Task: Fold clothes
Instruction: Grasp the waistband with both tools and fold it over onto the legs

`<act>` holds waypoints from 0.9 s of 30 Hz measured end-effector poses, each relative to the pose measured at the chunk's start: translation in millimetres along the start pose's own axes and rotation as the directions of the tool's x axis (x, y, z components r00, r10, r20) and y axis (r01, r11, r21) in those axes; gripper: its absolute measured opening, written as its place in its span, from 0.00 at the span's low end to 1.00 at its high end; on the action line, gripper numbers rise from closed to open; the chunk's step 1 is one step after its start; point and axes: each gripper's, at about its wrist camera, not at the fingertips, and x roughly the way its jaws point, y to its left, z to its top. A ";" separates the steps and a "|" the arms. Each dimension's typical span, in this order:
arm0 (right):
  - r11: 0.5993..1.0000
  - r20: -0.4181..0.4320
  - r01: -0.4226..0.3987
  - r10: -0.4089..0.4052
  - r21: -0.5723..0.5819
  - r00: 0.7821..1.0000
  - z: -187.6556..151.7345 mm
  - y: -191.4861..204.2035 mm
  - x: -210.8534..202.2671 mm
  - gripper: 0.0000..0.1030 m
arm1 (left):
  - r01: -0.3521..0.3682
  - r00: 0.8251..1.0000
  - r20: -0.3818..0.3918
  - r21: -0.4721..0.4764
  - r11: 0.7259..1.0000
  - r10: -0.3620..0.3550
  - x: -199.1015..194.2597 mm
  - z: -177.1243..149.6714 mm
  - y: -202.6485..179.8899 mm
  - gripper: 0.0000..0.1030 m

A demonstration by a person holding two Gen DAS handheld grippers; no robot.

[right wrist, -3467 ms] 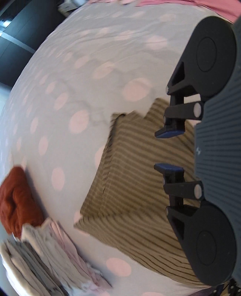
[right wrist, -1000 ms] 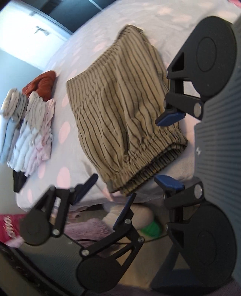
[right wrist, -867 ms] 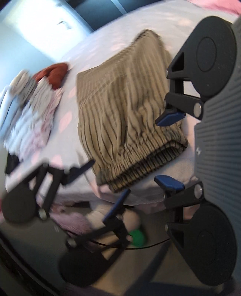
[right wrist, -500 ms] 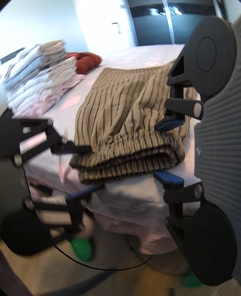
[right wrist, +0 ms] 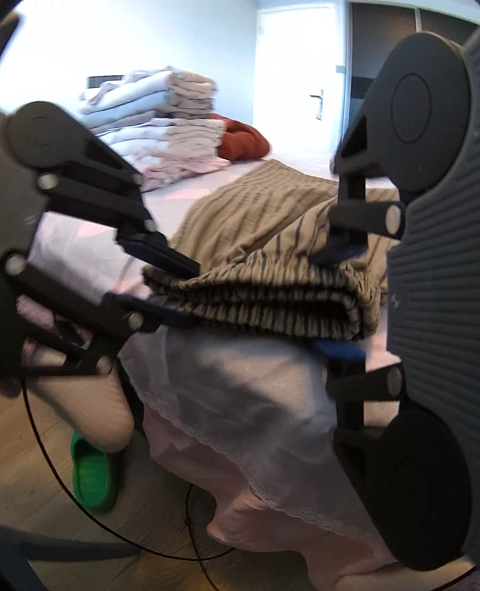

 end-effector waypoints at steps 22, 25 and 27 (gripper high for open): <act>0.970 0.046 0.008 -0.020 0.242 0.999 -5.3 -54.8 -1.1 0.67 | -0.042 0.998 -0.048 -0.110 0.993 0.037 10.8 7.7 39.4 0.16; 0.987 0.038 0.052 -0.059 0.151 0.998 0.4 -35.4 -7.1 0.69 | 0.014 0.998 -0.051 -0.186 0.982 -0.024 7.6 9.4 60.5 0.15; 0.992 0.022 0.072 -0.075 0.102 0.997 2.5 -26.2 -8.8 0.70 | 0.056 0.997 -0.046 -0.225 0.973 -0.068 4.7 9.3 72.8 0.15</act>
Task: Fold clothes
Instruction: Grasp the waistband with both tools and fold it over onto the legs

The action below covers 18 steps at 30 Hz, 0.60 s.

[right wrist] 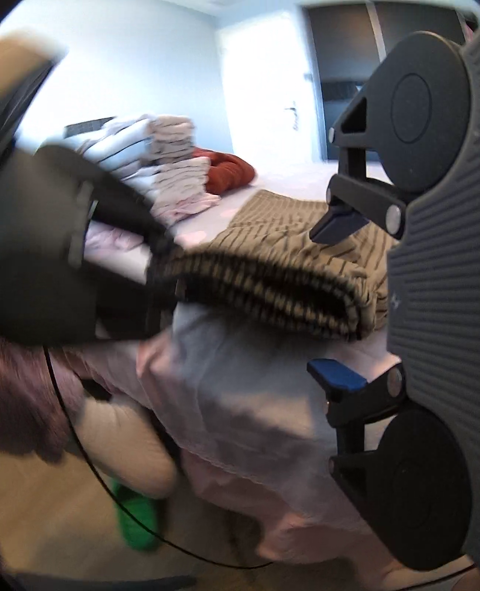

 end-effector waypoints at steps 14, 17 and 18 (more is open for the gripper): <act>0.994 -0.047 0.048 -0.043 0.103 0.998 4.6 -37.6 -25.0 0.20 | 0.160 0.987 -0.019 -0.003 0.987 -0.160 -41.2 8.0 46.4 0.15; 0.974 -0.060 -0.038 0.053 0.224 0.997 13.5 -64.6 -50.2 0.20 | 0.205 0.978 -0.037 0.042 0.978 -0.204 -66.1 20.3 40.2 0.15; 0.963 -0.059 -0.065 0.084 0.263 0.995 16.3 -72.8 -59.3 0.20 | 0.221 0.975 -0.041 0.055 0.974 -0.219 -74.4 21.6 37.3 0.15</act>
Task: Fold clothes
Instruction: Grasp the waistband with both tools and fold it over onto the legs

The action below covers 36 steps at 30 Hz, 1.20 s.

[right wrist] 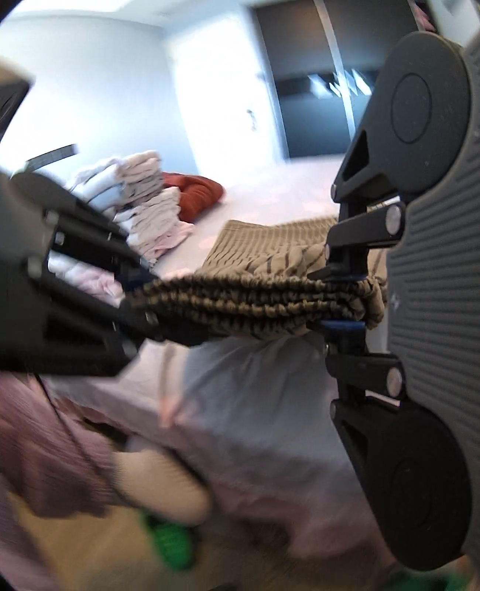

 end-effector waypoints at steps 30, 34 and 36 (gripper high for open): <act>0.715 0.066 -0.254 0.280 0.651 0.958 -43.0 -195.4 127.1 0.22 | 0.164 0.986 0.072 -0.329 0.930 -0.149 88.1 45.1 227.1 0.18; 0.627 0.067 -0.290 0.354 0.722 0.933 -65.7 -195.4 187.8 0.22 | 0.186 0.981 0.023 -0.385 0.904 -0.192 142.1 44.5 252.6 0.20; 0.587 0.065 -0.302 0.390 0.751 0.919 -76.9 -194.1 211.5 0.23 | 0.193 0.977 -0.002 -0.400 0.896 -0.212 164.3 42.1 260.4 0.21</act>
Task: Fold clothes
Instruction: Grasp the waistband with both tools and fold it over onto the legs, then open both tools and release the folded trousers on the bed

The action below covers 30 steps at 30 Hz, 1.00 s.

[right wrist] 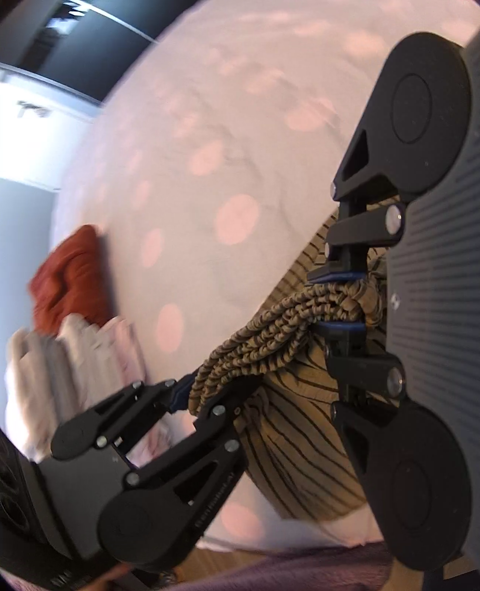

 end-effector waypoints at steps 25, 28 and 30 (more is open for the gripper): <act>0.920 0.029 0.062 -0.080 0.387 0.996 -34.6 -58.2 11.7 0.45 | -0.113 0.983 0.107 -0.270 0.956 0.146 -23.7 -27.9 28.6 0.48; 0.913 0.037 0.046 -0.067 0.406 0.997 -47.2 -48.1 1.9 0.25 | -0.065 0.988 0.114 -0.290 0.955 0.102 -33.6 -39.1 16.8 0.25; 0.909 0.038 0.012 -0.031 0.418 0.999 -56.3 -37.7 -2.7 0.15 | -0.053 0.989 0.118 -0.270 0.961 0.088 -38.4 -48.0 1.8 0.24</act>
